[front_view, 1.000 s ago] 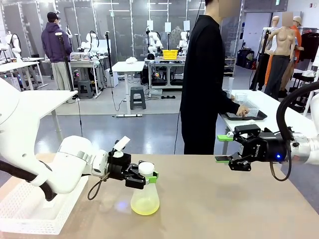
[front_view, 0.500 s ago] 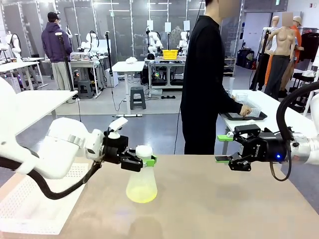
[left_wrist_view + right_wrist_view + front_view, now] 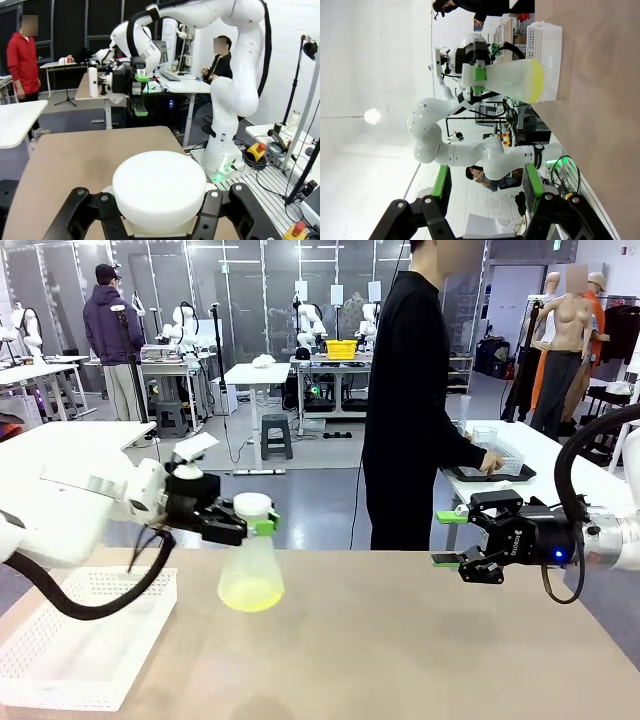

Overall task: Prepare the solutions needed for the experiment.
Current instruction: When the human places the Big flask in the center of the table, pick up the Big flask and place it in the left Organizing basket.

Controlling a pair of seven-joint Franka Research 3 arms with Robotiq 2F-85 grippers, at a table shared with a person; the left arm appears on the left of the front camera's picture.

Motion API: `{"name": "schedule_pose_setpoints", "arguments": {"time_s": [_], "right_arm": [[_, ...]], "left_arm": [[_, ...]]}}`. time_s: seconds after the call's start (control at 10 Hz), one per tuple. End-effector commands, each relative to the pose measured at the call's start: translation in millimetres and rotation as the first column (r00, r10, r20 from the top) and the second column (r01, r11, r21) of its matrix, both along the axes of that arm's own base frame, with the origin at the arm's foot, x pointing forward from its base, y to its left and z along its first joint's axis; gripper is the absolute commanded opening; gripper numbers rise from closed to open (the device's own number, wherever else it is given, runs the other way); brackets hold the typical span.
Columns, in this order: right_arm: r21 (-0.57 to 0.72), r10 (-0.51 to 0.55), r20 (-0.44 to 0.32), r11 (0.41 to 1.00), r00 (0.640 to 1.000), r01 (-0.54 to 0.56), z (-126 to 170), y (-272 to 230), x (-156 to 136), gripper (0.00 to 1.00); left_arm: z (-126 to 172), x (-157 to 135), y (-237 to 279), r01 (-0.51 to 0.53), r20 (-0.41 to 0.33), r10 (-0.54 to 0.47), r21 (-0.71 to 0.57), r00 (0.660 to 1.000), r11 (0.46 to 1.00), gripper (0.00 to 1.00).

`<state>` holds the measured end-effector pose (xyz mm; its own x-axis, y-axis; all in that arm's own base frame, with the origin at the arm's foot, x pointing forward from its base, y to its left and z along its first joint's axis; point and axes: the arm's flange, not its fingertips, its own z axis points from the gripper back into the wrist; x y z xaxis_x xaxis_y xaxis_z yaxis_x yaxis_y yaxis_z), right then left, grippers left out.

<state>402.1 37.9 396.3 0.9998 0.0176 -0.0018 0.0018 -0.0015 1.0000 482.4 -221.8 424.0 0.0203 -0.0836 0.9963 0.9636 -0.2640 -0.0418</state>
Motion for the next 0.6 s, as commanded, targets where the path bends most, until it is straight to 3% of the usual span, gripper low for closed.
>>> {"name": "schedule_pose_setpoints", "arguments": {"time_s": [0.0,0.5], "right_arm": [[0.002,0.003,0.01,1.0,1.0,-0.003,-0.5,0.2,-0.8,0.73],[0.002,0.003,0.01,1.0,1.0,-0.003,-0.5,0.2,-0.8,0.73]], "left_arm": [[21.2,-2.0,41.4,-0.04,-0.002,0.04,-0.019,0.999,0.999,0.02],[49.4,-8.0,186.3,-0.264,0.017,0.266,-0.057,0.964,0.963,0.02]]}}
